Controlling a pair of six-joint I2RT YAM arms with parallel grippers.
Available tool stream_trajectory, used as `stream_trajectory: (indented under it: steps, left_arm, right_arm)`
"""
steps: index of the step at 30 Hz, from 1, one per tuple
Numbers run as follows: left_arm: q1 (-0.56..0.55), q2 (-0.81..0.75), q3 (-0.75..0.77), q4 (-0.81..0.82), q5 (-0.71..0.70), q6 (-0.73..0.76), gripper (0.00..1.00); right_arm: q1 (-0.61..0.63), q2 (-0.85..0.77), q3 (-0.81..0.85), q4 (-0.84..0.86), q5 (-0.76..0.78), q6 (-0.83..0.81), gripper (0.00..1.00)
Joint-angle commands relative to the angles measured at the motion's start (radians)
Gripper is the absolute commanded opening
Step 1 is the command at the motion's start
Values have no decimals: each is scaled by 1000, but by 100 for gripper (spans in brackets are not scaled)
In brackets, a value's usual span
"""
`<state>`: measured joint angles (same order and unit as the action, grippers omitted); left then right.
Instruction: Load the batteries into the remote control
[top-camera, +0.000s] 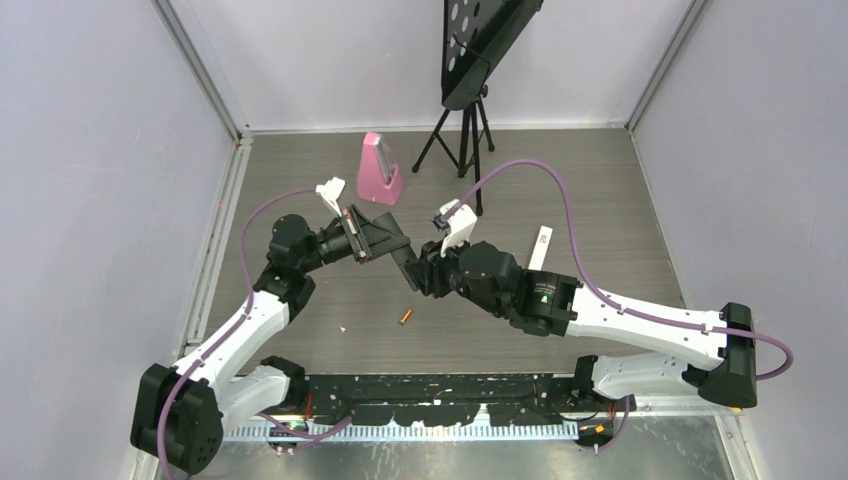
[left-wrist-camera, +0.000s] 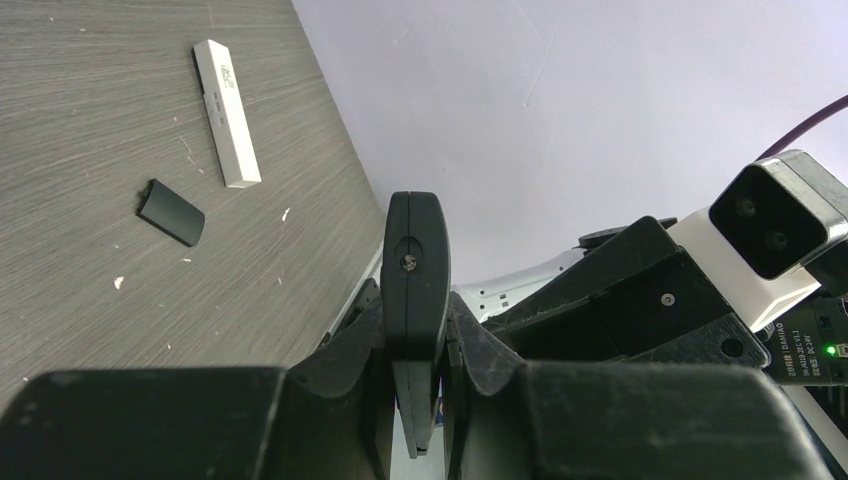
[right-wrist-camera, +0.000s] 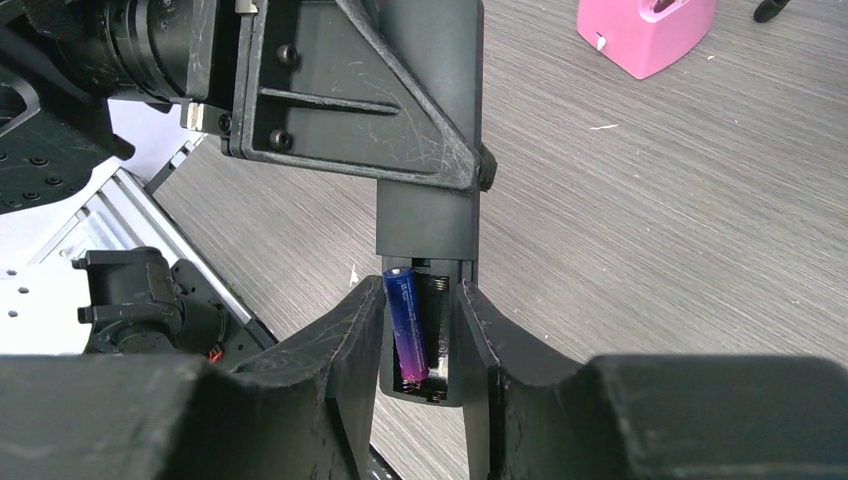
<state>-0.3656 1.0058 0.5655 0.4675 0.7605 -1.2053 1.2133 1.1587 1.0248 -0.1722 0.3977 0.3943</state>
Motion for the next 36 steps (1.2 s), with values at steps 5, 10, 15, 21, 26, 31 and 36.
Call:
stream_trajectory:
  steps: [5,10,15,21,26,31,36]
  left_arm:
    - [-3,-5,29,51,12,-15,0]
    - [-3,-8,32,51,12,-21,0]
    - [-2,-4,39,49,10,-28,0]
    - [-3,-3,44,49,14,-40,0]
    - [-3,-7,49,56,19,-70,0]
    - [-2,-17,57,56,7,-91,0]
    - [-1,-34,68,35,-32,-96,0]
  right_arm:
    - [0,-3,14,60,-15,-8,29]
    - [0,13,11,61,-38,-8,24]
    - [0,18,1,63,-48,-3,22]
    - [-1,16,-16,65,-44,0,14]
    - [0,19,-36,74,-57,1,10]
    - [1,8,-72,101,-75,16,8]
    - [0,-7,-113,115,-105,33,6]
